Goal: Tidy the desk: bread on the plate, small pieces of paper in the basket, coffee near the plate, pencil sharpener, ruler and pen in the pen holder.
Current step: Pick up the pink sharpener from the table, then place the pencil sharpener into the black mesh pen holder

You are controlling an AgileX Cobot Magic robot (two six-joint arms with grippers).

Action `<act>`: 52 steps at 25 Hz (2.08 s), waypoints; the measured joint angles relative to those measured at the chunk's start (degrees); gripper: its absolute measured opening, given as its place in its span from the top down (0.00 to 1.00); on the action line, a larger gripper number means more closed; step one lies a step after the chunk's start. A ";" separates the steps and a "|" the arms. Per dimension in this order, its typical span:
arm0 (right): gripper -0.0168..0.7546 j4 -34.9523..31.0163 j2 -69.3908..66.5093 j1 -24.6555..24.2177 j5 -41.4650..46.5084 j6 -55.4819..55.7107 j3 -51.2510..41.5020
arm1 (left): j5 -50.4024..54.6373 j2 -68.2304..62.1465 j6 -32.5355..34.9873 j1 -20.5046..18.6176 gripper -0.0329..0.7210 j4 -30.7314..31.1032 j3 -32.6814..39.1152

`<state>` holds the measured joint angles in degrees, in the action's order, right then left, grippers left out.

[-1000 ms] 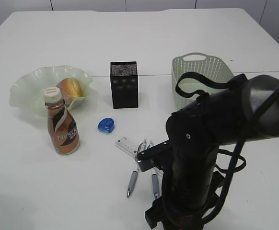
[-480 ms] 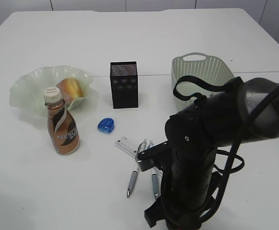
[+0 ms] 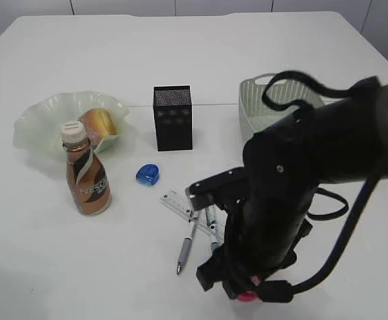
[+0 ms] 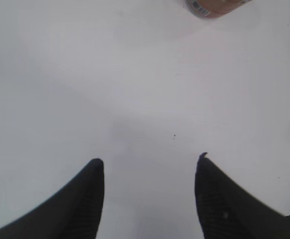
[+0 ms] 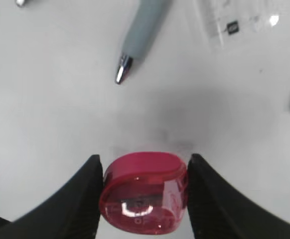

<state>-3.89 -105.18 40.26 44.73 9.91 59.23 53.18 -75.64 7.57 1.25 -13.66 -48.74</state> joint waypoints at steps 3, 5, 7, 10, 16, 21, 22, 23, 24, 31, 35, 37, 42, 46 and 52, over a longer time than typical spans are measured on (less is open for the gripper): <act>0.51 0.00 4.79 -1.74 -1.45 -0.29 0.12 | -0.13 0.00 0.00 0.00 0.40 0.00 0.00; 0.51 0.00 7.45 -3.91 -1.46 -1.41 0.86 | -0.37 0.00 0.00 0.00 0.40 0.00 0.00; 0.51 0.00 8.88 -6.79 -1.46 -3.01 2.75 | -0.47 0.00 0.00 0.00 0.40 0.00 0.00; 0.51 -1.46 9.45 -11.37 -0.72 -6.06 7.02 | -0.49 0.00 0.00 0.00 0.40 -0.34 0.00; 0.51 -14.98 9.03 -20.00 -0.33 -17.95 16.76 | -0.71 0.00 0.00 0.00 0.40 -3.62 0.00; 0.51 -27.70 3.47 -24.53 -0.33 -27.80 26.91 | -1.18 0.00 0.00 0.00 0.41 -4.75 0.00; 0.51 -29.62 1.64 -24.86 -0.33 -28.99 28.86 | -1.18 0.00 0.00 0.00 0.41 -4.75 0.00; 0.51 -31.12 0.04 -25.25 -0.33 -29.70 31.24 | -1.31 0.00 0.00 0.00 0.41 -4.75 0.00; 0.51 -32.20 -1.95 -25.36 -0.33 -30.25 33.69 | -1.31 0.00 0.00 0.00 0.42 -4.75 0.00; 0.51 -40.93 -15.32 -25.39 2.32 -34.64 49.46 | -1.45 0.00 0.00 0.00 0.43 -4.75 0.00; 0.51 -42.88 -21.51 -25.39 4.45 -36.14 56.75 | -1.55 0.00 0.00 0.00 0.44 -4.75 0.00; 0.51 -43.14 -23.64 -25.60 5.03 -36.57 59.16 | -1.55 0.00 0.00 0.00 0.44 -4.75 0.00; 0.51 -47.80 -27.05 -26.01 5.24 -41.53 61.30 | -1.55 0.00 0.00 0.00 0.44 -4.75 0.00; 0.51 -52.03 -29.07 -26.38 5.14 -44.55 61.40 | -1.67 0.00 0.00 0.00 0.44 -4.75 0.00; 0.51 -55.24 -31.48 -26.59 3.72 -47.50 61.52 | -1.79 0.00 0.00 0.00 0.44 -4.75 0.00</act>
<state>-59.13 -136.65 13.67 48.45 -37.59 120.75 51.39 -75.64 7.57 1.25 -18.41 -48.74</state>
